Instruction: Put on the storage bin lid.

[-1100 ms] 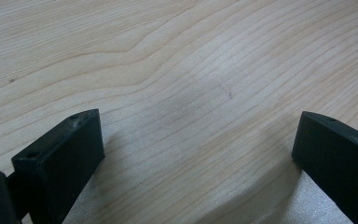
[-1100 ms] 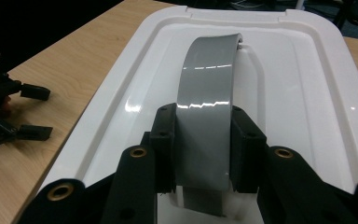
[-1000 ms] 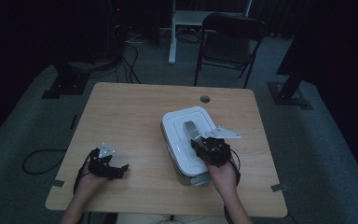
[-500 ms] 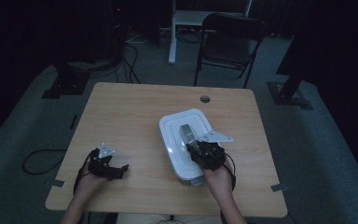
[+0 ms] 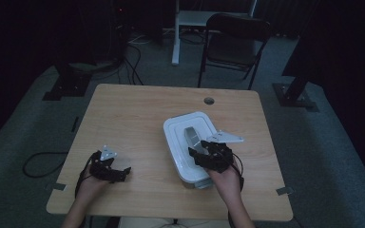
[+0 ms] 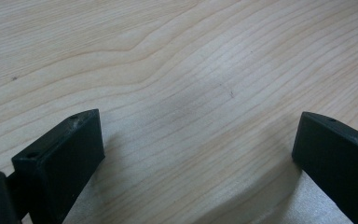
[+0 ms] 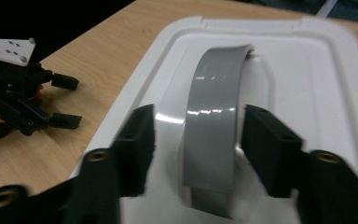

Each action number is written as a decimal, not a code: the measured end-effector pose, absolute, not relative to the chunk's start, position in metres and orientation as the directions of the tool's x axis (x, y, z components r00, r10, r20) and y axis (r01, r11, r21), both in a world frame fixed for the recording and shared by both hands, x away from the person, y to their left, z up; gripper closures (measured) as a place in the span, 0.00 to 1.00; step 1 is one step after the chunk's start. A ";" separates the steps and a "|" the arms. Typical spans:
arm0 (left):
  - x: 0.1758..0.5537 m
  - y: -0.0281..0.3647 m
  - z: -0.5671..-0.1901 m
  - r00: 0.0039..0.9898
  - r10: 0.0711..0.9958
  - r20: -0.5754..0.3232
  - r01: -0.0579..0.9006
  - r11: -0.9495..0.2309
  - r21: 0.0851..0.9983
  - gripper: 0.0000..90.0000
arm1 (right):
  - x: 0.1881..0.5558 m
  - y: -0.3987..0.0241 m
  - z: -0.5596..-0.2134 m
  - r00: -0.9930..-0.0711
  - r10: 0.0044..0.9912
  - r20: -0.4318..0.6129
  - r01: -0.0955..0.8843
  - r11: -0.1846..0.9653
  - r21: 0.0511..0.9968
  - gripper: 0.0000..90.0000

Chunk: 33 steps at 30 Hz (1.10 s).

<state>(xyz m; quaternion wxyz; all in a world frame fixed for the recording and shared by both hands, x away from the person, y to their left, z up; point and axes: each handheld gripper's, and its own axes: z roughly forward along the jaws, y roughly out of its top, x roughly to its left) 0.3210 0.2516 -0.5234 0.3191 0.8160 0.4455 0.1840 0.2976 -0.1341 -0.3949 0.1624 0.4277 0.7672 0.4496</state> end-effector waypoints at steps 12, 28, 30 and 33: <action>0.327 0.242 -0.515 0.548 0.837 0.015 0.602 -0.406 0.687 0.03 | 0.307 -0.184 -0.390 -0.500 0.855 0.137 0.461 0.129 0.878 0.14; 0.336 0.222 -0.509 0.567 0.823 0.023 0.592 -0.427 0.683 0.03 | 0.344 -0.234 -0.417 -0.351 0.933 0.075 0.440 0.093 0.893 0.13; 0.338 0.219 -0.508 0.570 0.821 0.025 0.591 -0.431 0.682 0.03 | 0.349 -0.238 -0.425 -0.331 0.941 0.068 0.452 0.095 0.887 0.13; 0.340 0.212 -0.505 0.584 0.811 0.028 0.581 -0.441 0.684 0.03 | 0.355 -0.246 -0.438 -0.297 0.953 0.060 0.483 0.095 0.871 0.13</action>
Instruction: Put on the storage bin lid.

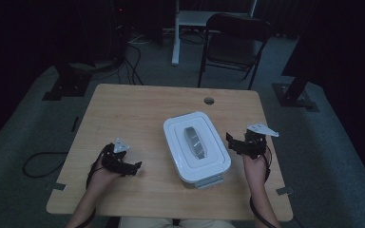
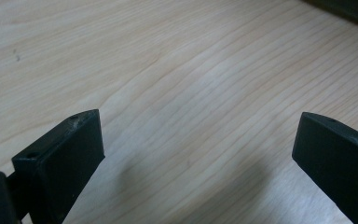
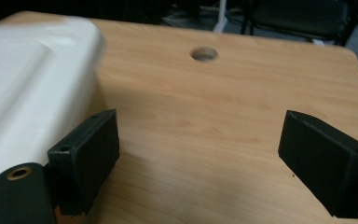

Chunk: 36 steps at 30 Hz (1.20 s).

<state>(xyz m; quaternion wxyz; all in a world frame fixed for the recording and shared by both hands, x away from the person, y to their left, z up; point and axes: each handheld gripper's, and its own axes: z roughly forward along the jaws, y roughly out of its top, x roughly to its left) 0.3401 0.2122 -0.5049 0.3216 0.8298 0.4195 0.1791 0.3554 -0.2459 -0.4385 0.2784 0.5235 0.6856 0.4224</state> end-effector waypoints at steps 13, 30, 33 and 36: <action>0.352 0.173 -0.495 0.644 0.763 0.045 0.532 -0.490 0.691 0.03 | 0.360 -0.257 -0.490 -0.275 0.959 0.072 0.562 0.099 0.821 0.13; 0.366 0.122 -0.491 0.709 0.704 0.045 0.486 -0.535 0.691 0.03 | 0.347 -0.241 -0.515 -0.384 0.921 0.060 0.570 0.185 0.801 0.13; 0.367 0.119 -0.492 0.711 0.703 0.035 0.487 -0.527 0.696 0.03 | 0.344 -0.237 -0.515 -0.394 0.918 0.047 0.565 0.202 0.800 0.15; 0.369 0.114 -0.493 0.711 0.702 0.029 0.490 -0.525 0.696 0.03 | 0.343 -0.237 -0.516 -0.390 0.919 0.047 0.566 0.199 0.800 0.14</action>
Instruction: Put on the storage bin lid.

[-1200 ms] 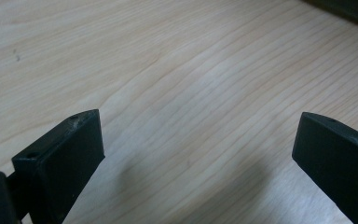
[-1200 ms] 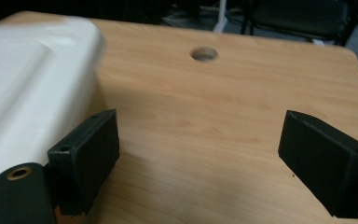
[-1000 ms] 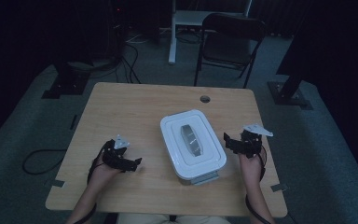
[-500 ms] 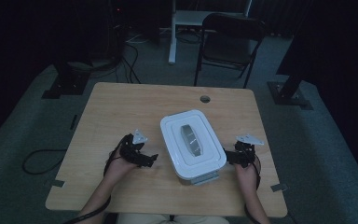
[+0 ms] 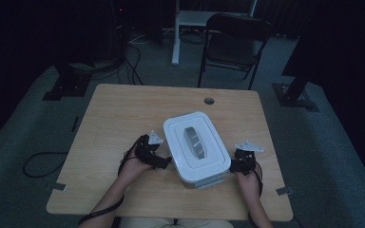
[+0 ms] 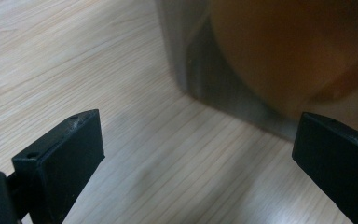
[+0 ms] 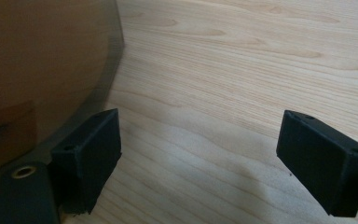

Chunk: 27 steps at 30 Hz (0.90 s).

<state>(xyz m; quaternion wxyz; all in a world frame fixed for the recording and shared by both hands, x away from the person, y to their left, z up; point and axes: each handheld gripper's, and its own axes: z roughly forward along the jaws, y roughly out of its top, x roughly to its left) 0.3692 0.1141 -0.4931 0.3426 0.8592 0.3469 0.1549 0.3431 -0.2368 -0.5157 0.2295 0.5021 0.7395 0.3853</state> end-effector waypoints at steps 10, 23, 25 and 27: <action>0.374 0.111 -0.488 0.715 0.694 0.085 0.477 -0.573 0.666 0.03 | 0.333 -0.233 -0.516 -0.405 0.912 0.072 0.579 0.195 0.792 0.17; 0.377 0.115 -0.483 0.712 0.695 0.096 0.473 -0.576 0.667 0.03 | 0.314 -0.220 -0.515 -0.437 0.895 0.085 0.575 0.206 0.792 0.17; 0.377 0.117 -0.484 0.709 0.700 0.087 0.478 -0.567 0.671 0.03 | 0.309 -0.216 -0.514 -0.427 0.901 0.072 0.567 0.206 0.798 0.17; 0.376 0.117 -0.484 0.709 0.699 0.089 0.476 -0.569 0.671 0.03 | 0.307 -0.215 -0.514 -0.425 0.902 0.071 0.568 0.204 0.798 0.18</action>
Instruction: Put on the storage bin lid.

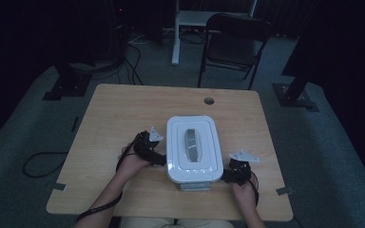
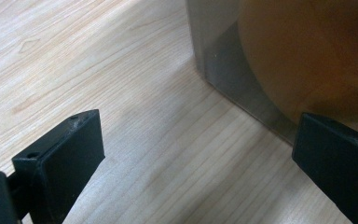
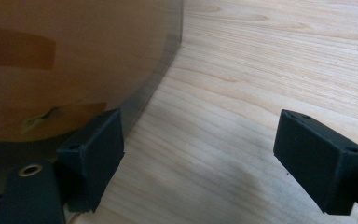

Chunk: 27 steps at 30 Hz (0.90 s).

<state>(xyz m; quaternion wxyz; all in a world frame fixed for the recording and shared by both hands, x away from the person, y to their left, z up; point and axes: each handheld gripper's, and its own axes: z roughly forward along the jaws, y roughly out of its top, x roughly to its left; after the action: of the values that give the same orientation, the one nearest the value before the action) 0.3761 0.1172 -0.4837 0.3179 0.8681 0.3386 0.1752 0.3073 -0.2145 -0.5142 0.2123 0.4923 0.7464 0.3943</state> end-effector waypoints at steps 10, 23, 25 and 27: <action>0.375 0.123 -0.482 0.700 0.712 0.056 0.480 -0.527 0.701 0.03 | 0.310 -0.216 -0.514 -0.435 0.898 0.074 0.572 0.211 0.793 0.13; 0.371 0.148 -0.475 0.666 0.745 0.051 0.487 -0.485 0.726 0.03 | 0.329 -0.235 -0.514 -0.374 0.927 0.034 0.566 0.199 0.800 0.13; 0.370 0.152 -0.477 0.660 0.750 0.051 0.493 -0.483 0.723 0.03 | 0.329 -0.237 -0.514 -0.370 0.929 0.035 0.567 0.195 0.800 0.13; 0.370 0.157 -0.478 0.654 0.755 0.044 0.502 -0.477 0.722 0.03 | 0.328 -0.239 -0.514 -0.366 0.930 0.036 0.570 0.193 0.799 0.13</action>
<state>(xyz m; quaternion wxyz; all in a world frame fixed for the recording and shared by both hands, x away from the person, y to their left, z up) 0.3697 0.1570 -0.4783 0.3489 0.8398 0.3741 0.1815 0.3281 -0.2388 -0.5145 0.2379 0.5103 0.7349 0.3781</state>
